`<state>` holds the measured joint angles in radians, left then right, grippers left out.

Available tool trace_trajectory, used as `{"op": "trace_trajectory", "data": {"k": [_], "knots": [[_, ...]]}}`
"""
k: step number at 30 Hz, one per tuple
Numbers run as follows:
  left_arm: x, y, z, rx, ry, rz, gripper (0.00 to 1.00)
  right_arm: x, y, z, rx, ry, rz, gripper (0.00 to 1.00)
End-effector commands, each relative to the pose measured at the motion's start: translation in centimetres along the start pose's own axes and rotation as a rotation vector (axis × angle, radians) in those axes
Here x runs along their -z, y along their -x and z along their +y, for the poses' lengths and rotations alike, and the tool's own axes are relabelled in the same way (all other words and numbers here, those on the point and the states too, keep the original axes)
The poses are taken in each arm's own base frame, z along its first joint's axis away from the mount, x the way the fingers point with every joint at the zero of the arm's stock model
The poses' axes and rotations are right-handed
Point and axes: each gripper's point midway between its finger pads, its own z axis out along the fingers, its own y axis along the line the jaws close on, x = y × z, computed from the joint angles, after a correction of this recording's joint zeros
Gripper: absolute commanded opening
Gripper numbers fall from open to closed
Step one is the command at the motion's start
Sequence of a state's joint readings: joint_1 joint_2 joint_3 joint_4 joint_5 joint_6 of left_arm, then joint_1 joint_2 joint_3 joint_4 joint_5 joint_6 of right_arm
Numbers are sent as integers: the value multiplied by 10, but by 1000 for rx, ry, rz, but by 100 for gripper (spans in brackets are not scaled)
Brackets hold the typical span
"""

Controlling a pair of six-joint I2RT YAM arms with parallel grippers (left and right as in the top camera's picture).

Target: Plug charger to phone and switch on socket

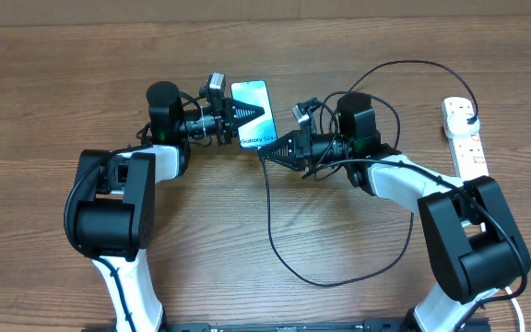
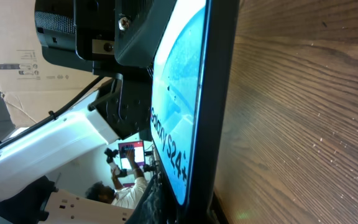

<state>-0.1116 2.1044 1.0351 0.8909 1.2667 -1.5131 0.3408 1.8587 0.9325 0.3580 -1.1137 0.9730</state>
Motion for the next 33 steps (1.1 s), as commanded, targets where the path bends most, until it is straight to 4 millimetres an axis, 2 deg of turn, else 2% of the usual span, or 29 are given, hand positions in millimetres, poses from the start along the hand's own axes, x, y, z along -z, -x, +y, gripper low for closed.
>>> {"op": "trace_trajectory", "data": {"k": [1,5,9,10,11,12,13,15,17,20,21,23,26,29,33], "knots": [[-10,-44,-6,4,-9,237,5,11,36,-17,0,-91,-190,4],[-9,-40,-6,3,-9,216,5,9,34,-9,45,-59,-165,4],[-1,-25,-7,4,-11,146,5,13,32,5,104,1,-133,4],[2,-21,-7,4,-12,132,5,16,32,9,118,17,-124,9],[6,-17,-7,5,-13,116,5,19,32,11,129,31,-117,20],[9,-15,-7,5,-14,105,4,22,32,13,138,43,-110,25],[12,-11,-7,5,-15,91,4,25,32,15,143,52,-104,26],[16,-7,-7,6,-16,74,5,30,31,16,149,65,-92,38],[20,-4,-7,6,-17,62,5,33,30,17,149,73,-82,42],[21,-3,-7,6,-17,57,5,33,28,17,170,78,-72,58],[21,-3,-7,6,-17,56,4,33,28,17,178,79,-67,59],[21,-2,-7,0,-17,55,4,33,25,15,186,76,-58,59],[23,2,-7,-42,-18,30,5,26,17,2,187,32,-39,59],[32,11,-7,-53,-19,-7,5,10,10,-19,185,-64,-45,59],[53,25,-7,-53,-23,-64,5,-17,2,-38,251,-208,-72,59]]}}
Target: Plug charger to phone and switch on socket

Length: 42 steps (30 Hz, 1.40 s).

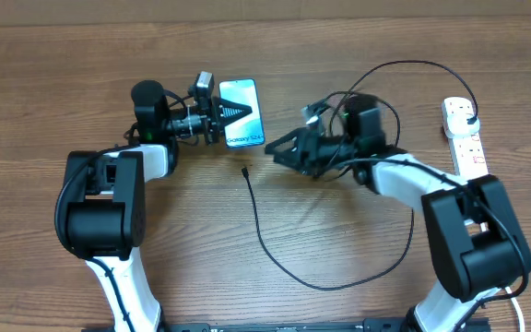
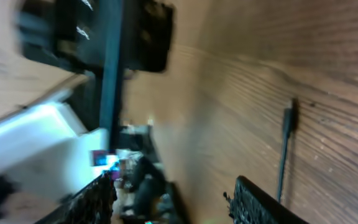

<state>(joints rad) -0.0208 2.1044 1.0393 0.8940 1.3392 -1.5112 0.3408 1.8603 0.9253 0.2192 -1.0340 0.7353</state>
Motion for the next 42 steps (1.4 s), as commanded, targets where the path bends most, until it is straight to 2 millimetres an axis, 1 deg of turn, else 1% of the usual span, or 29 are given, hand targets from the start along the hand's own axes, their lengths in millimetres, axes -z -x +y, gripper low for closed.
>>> {"op": "trace_trajectory", "data": {"k": [1,3,6,9,14,15,17,21,25,26,27,33,35,42], "knots": [[23,15,-5,-48,-8,-57,4,-27,1,-11,169,-145,-59,59],[33,19,-5,-47,-11,-72,4,-41,-3,-21,201,-256,-85,59],[46,23,-5,-46,-15,-86,5,-50,-4,-37,254,-442,-121,59],[54,25,-5,-47,-18,-92,4,-49,-1,-48,331,-639,-150,59],[57,25,-5,-52,-19,-93,5,-47,6,-47,474,-820,-202,58],[57,25,-6,-52,-19,-94,4,-46,7,-48,490,-850,-219,55],[57,25,-5,-52,-18,-93,5,-43,9,-50,512,-903,-246,47],[57,25,-5,-43,-17,-92,4,-45,8,-58,540,-931,-235,45],[57,25,-4,-40,-17,-90,5,-53,2,-69,530,-918,-200,46],[57,25,-4,-41,-17,-90,4,-55,1,-70,531,-916,-195,46],[57,25,-4,-41,-17,-90,4,-56,0,-71,532,-917,-190,49],[57,25,-4,-41,-17,-91,4,-70,-12,-68,585,-904,-158,49],[57,25,-4,-41,-17,-91,4,-73,-12,-70,592,-909,-161,49],[57,25,-4,-37,-17,-90,5,-78,-20,-75,591,-911,-133,48]]}}
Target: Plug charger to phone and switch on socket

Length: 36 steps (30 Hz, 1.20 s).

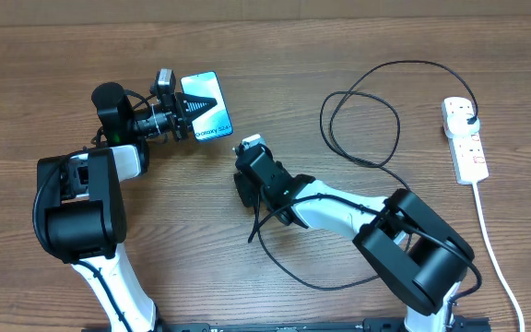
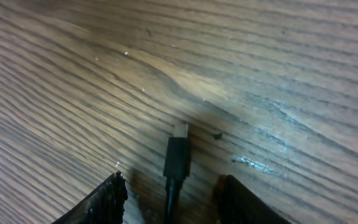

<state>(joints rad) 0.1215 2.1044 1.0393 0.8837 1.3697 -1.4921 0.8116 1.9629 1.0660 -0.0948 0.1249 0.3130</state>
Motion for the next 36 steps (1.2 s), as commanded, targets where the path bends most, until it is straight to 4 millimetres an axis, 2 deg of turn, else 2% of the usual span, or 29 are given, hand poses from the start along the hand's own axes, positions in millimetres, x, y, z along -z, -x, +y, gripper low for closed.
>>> {"op": "trace_trajectory", "data": {"k": [1,5,6,10,13,15,19,22,24,28,31,36], "knots": [[0,-3,-4,-33,-5,20,4,-1,7,4,11,-4,-18,45],[0,-3,-4,-33,-5,20,5,-5,7,2,11,-14,-23,17],[0,-3,-4,-33,-5,20,4,-7,7,2,11,-16,-24,5],[0,-3,-4,-32,-5,21,5,-9,13,1,5,-30,-30,4],[1,-5,-4,-31,-5,32,4,-1,19,3,-73,-24,-1,4],[1,-7,-4,-38,-7,46,4,15,28,9,-144,33,45,4],[1,-11,-4,-58,-9,65,4,65,56,26,-230,282,84,4],[1,-12,-4,-58,-9,72,4,102,78,30,-263,456,68,4],[-1,-14,-4,-61,-10,80,4,116,85,28,-277,532,63,4],[-7,-18,-4,-50,-9,97,4,129,81,28,-322,696,110,4],[-13,-18,-5,-29,-6,90,5,131,76,27,-384,789,124,4],[-24,-15,-13,-48,-18,58,4,116,54,9,-487,799,132,4]]}}
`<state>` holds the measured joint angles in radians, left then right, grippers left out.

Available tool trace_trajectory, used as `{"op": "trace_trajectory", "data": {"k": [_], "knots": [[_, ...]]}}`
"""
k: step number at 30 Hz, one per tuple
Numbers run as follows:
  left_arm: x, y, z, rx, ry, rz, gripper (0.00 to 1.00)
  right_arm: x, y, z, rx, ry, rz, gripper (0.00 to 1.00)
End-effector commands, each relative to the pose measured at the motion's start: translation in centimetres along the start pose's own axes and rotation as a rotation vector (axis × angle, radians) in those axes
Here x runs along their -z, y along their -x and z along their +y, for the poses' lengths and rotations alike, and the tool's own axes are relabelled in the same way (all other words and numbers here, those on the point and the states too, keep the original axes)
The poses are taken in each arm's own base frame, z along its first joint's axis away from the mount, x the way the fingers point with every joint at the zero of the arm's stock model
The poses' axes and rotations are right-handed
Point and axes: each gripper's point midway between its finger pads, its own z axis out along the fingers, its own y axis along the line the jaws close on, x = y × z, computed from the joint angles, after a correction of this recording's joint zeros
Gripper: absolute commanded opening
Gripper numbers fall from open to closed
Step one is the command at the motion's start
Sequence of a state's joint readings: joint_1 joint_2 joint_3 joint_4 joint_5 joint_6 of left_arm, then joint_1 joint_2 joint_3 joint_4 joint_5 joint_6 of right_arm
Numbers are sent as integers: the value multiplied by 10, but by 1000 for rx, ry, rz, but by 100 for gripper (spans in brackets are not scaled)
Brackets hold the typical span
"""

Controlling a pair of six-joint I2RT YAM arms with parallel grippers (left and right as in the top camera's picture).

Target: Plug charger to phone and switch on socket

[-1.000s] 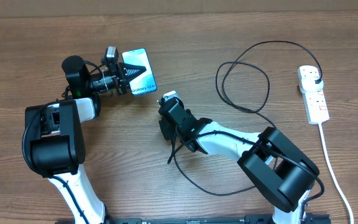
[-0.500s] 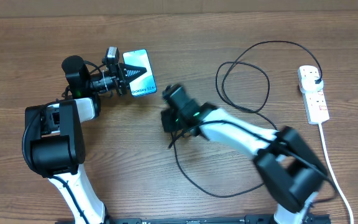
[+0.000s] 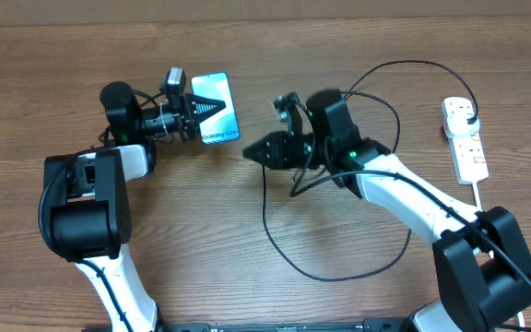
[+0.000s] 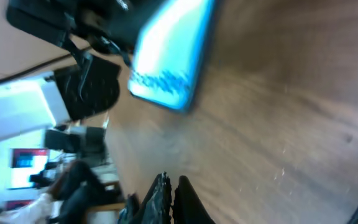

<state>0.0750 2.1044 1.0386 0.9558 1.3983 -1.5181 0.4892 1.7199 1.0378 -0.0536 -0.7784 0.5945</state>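
My left gripper [image 3: 201, 112] is shut on the phone [image 3: 216, 109], a blue-screened handset held up on edge at the back left; the right wrist view shows it blurred [image 4: 169, 62]. To its right, my right gripper [image 3: 249, 155] points at the phone's lower end, a short gap away. Its fingers [image 4: 188, 199] are pressed together. The black charger cable [image 3: 267, 231] rises from the table into them, and the plug itself is hidden. The white socket strip [image 3: 466, 148] lies at the far right.
The cable runs in a wide loop [image 3: 376, 78] across the back of the wooden table [image 3: 247, 295] to a plug in the strip's top socket [image 3: 469, 117]. More of it curves over the front middle. A white lead leaves the strip toward the front right edge.
My right gripper was open, low over the plug lying on the table. Now it is shut, raised, turned left toward the phone, with the cable end lifted. The phone has shifted slightly right.
First my right gripper was at the phone's lower edge with the cable, the left holding the phone. Then the plug lay loose on the table and the arms were apart. Then the right gripper stood open over the plug. Now it has the cable end beside the phone.
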Motion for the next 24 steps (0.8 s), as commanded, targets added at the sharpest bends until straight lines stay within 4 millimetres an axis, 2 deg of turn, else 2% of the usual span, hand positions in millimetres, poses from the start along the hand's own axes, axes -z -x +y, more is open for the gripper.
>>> {"op": "trace_trajectory", "data": {"k": [1,2,3,4,8,14,15,18,24], "knots": [[-7,3,-7,-10,-7,-23,4,3,-19,-18,-100,21,39,4],[-7,4,-7,-13,-8,-30,5,3,-19,-26,-100,-15,27,13],[-7,6,-7,-13,-8,-38,4,3,-18,-34,-88,-51,11,37],[-6,8,-7,-16,-8,-47,5,3,-16,-42,-49,-100,-12,46],[-1,13,-8,-22,-8,-72,5,-4,-5,-63,116,-308,-107,58],[14,22,-8,-21,-10,-112,5,-8,1,-77,319,-587,-204,73],[16,24,-8,-21,-10,-121,5,-7,2,-80,340,-625,-217,77],[23,28,-8,-28,-10,-141,5,-4,6,-85,397,-694,-231,97],[25,29,-8,-36,-9,-144,5,-17,14,-101,462,-755,-185,99]]}}
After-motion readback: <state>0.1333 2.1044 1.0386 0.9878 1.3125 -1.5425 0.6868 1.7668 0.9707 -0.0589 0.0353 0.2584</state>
